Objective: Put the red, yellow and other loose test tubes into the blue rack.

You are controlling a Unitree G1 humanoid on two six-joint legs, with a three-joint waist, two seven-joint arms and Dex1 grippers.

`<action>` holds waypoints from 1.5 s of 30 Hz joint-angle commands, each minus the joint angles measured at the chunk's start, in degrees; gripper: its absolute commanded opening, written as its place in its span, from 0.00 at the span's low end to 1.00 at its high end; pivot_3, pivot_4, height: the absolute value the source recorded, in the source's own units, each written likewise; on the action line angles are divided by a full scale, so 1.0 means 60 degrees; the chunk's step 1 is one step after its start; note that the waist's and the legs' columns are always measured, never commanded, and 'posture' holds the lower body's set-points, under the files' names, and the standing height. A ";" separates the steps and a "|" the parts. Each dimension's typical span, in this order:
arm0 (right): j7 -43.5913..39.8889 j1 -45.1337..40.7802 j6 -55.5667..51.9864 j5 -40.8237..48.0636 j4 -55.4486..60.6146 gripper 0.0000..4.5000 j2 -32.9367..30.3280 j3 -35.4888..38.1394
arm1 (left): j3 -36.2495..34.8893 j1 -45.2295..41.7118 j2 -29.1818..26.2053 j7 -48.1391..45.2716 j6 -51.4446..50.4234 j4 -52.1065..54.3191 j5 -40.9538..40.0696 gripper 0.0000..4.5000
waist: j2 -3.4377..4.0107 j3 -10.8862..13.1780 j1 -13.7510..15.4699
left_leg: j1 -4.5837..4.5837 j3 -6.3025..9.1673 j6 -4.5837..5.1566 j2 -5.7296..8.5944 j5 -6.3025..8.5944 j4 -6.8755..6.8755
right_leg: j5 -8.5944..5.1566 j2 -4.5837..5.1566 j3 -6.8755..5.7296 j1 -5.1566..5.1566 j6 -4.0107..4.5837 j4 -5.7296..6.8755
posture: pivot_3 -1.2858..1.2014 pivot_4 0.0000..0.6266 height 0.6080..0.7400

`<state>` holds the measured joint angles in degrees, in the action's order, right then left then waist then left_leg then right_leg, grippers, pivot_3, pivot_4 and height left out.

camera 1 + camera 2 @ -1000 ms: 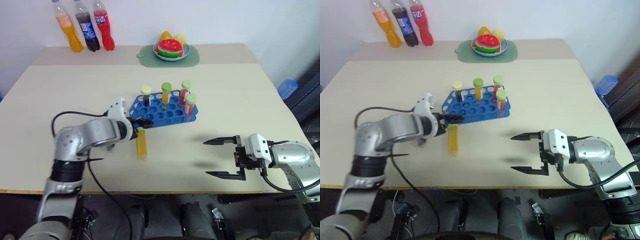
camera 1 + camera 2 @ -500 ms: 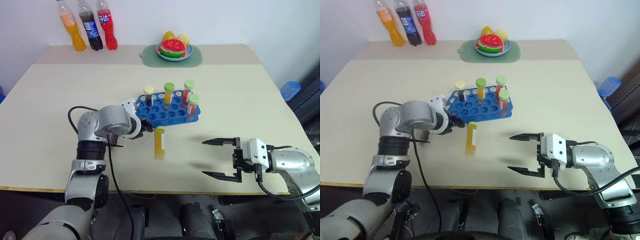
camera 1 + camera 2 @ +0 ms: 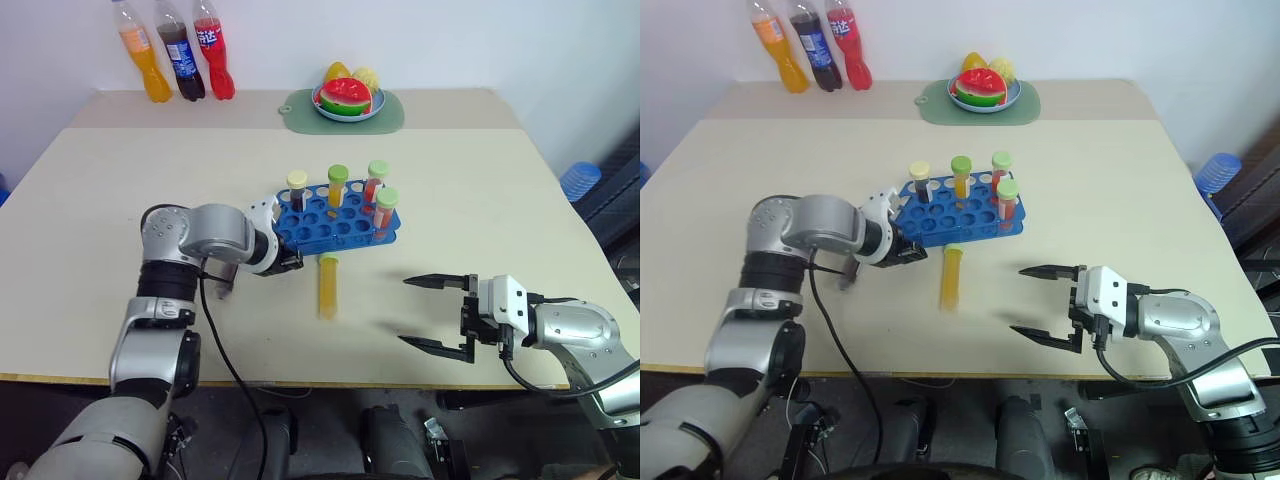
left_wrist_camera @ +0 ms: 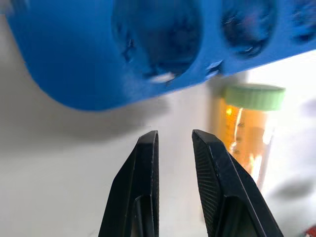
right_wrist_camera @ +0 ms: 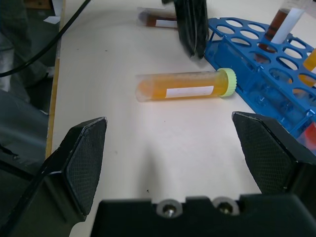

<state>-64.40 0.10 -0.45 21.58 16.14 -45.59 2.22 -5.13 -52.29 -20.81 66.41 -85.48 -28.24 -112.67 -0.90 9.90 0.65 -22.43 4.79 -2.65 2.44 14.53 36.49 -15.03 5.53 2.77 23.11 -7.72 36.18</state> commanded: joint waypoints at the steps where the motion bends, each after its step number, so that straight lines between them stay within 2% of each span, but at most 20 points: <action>1: 0.0053 -0.0200 0.0078 -0.0020 0.0244 1.00 0.0196 -0.0194 | 0.0303 -0.0506 -0.0354 -0.0990 -0.0327 -0.0307 -0.0055 0.24 | 0.0000 0.0000 -0.0003 | 0.0000 0.0000 0.0000 0.0000 0.0000 0.0000 | 0.0000 0.0000 -0.0001 0.0000 0.0000 0.0000 | 0.52 0.24 1.00; 6: 0.0053 -0.0444 0.0055 -0.0076 0.0135 1.00 0.0309 -0.0342 | 0.1238 -0.1013 -0.0695 -0.2795 -0.0964 -0.0703 -0.0055 0.24 | -0.0003 0.0002 -0.0006 | -0.0003 0.0002 -0.0001 0.0005 -0.0001 0.0002 | -0.0001 0.0001 -0.0002 -0.0002 -0.0001 -0.0001 | 0.52 0.24 1.00; 8: 0.0067 -0.0453 0.0124 -0.0160 0.0092 1.00 0.0332 -0.0380 | 0.1669 -0.1166 -0.0909 -0.3764 -0.1107 -0.0145 -0.0055 0.24 | -0.0007 0.0004 -0.0014 | -0.0005 0.0002 0.0000 0.0006 -0.0001 0.0000 | -0.0001 0.0001 -0.0002 0.0000 -0.0002 -0.0003 | 0.52 0.24 1.00; 11: 0.0140 -0.0400 0.0112 -0.0191 0.0163 1.00 0.0367 -0.0365 | 0.2269 -0.1192 -0.1360 -0.4310 -0.0923 0.0721 0.0029 0.24 | -0.0007 0.0004 -0.0036 | -0.0007 0.0004 -0.0002 0.0005 -0.0001 -0.0003 | -0.0001 0.0001 -0.0002 0.0004 -0.0001 -0.0002 | 0.52 0.24 1.00; 12: 0.0159 -0.0351 0.0103 -0.0183 0.0208 1.00 0.0362 -0.0337 | 0.2337 -0.1188 -0.1479 -0.4356 -0.0829 0.1158 0.0511 0.36 | -0.0006 0.0004 -0.0055 | -0.0006 0.0004 -0.0002 0.0004 -0.0001 -0.0005 | -0.0001 0.0001 -0.0001 0.0005 -0.0001 -0.0002 | 0.52 0.24 1.00; 13: 0.0184 -0.0301 0.0104 -0.0187 0.0249 1.00 0.0354 -0.0316 | 0.2416 -0.1179 -0.1578 -0.4397 -0.0700 0.1436 0.0798 0.42 | -0.0006 0.0004 -0.0065 | -0.0005 0.0004 -0.0003 0.0002 -0.0002 -0.0006 | -0.0001 0.0002 0.0000 0.0005 -0.0001 -0.0001 | 0.52 0.24 1.00; 14: 0.0210 -0.0242 0.0107 -0.0187 0.0273 1.00 0.0342 -0.0287 | 0.2533 -0.1190 -0.1640 -0.4395 -0.0547 0.1472 0.0795 0.51 | -0.0006 0.0004 -0.0066 | -0.0005 0.0005 -0.0006 0.0001 -0.0004 -0.0009 | -0.0001 0.0002 0.0000 0.0006 -0.0001 -0.0001 | 0.52 0.24 1.00; 18: 0.0352 -0.0096 0.0125 -0.0215 0.0348 1.00 0.0332 -0.0247 | 0.3096 -0.1336 -0.1801 -0.4165 -0.0034 0.1203 0.0164 0.98 | -0.0006 0.0003 -0.0049 | -0.0004 0.0007 -0.0012 0.0000 -0.0007 -0.0012 | -0.0001 0.0002 0.0000 0.0007 -0.0001 -0.0001 | 0.52 0.24 1.00; 19: 0.0393 -0.0077 0.0126 -0.0226 0.0366 1.00 0.0342 -0.0250 | 0.3220 -0.1400 -0.1808 -0.4070 0.0034 0.1061 0.0041 0.99 | -0.0006 0.0004 -0.0043 | -0.0004 0.0008 -0.0011 0.0000 -0.0007 -0.0012 | -0.0001 0.0003 0.0003 0.0007 -0.0001 -0.0002 | 0.52 0.24 1.00; 25: 0.0584 -0.0069 0.0126 -0.0282 0.0390 1.00 0.0399 -0.0317 | 0.3461 -0.1917 -0.1392 -0.3665 0.0015 -0.0109 -0.0055 0.99 | -0.0007 0.0004 -0.0023 | -0.0005 0.0009 -0.0009 0.0003 -0.0006 -0.0011 | -0.0001 0.0003 0.0002 0.0007 -0.0002 -0.0002 | 0.52 0.24 1.00; 35: 0.0828 -0.0143 0.0069 -0.0388 0.0448 1.00 0.0470 -0.0421 | 0.3649 -0.2903 0.0142 -0.2374 -0.0368 -0.2497 -0.0055 0.99 | -0.0011 0.0007 -0.0029 | -0.0008 0.0005 -0.0009 0.0006 -0.0006 -0.0006 | -0.0001 0.0003 0.0001 0.0007 -0.0003 -0.0002 | 0.52 0.24 1.00; 42: 0.1071 -0.0115 -0.0040 -0.0400 0.0671 1.00 0.0509 -0.0431 | 0.3478 -0.3235 0.0661 -0.2228 -0.1069 -0.3763 0.1493 0.99 | -0.0012 0.0007 -0.0060 | -0.0007 0.0005 -0.0009 0.0009 -0.0006 -0.0007 | -0.0002 0.0000 -0.0001 0.0009 -0.0005 0.0000 | 0.52 0.24 1.00; 45: 0.1191 0.0008 -0.0049 -0.0439 0.0774 1.00 0.0550 -0.0417 | 0.3373 -0.3336 0.0806 -0.2536 -0.1170 -0.3859 0.2317 0.70 | -0.0014 0.0006 -0.0063 | -0.0007 0.0005 -0.0009 0.0010 -0.0007 -0.0007 | -0.0003 0.0000 -0.0002 0.0007 -0.0005 0.0000 | 0.52 0.24 1.00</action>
<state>-57.88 -0.14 -0.88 18.79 18.68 -42.68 -0.86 16.25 -71.32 -16.52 52.32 -91.85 -50.90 -101.82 -0.98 9.94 0.27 -22.47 4.82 -2.70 2.49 14.49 36.45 -15.04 5.53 2.76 23.16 -7.75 36.18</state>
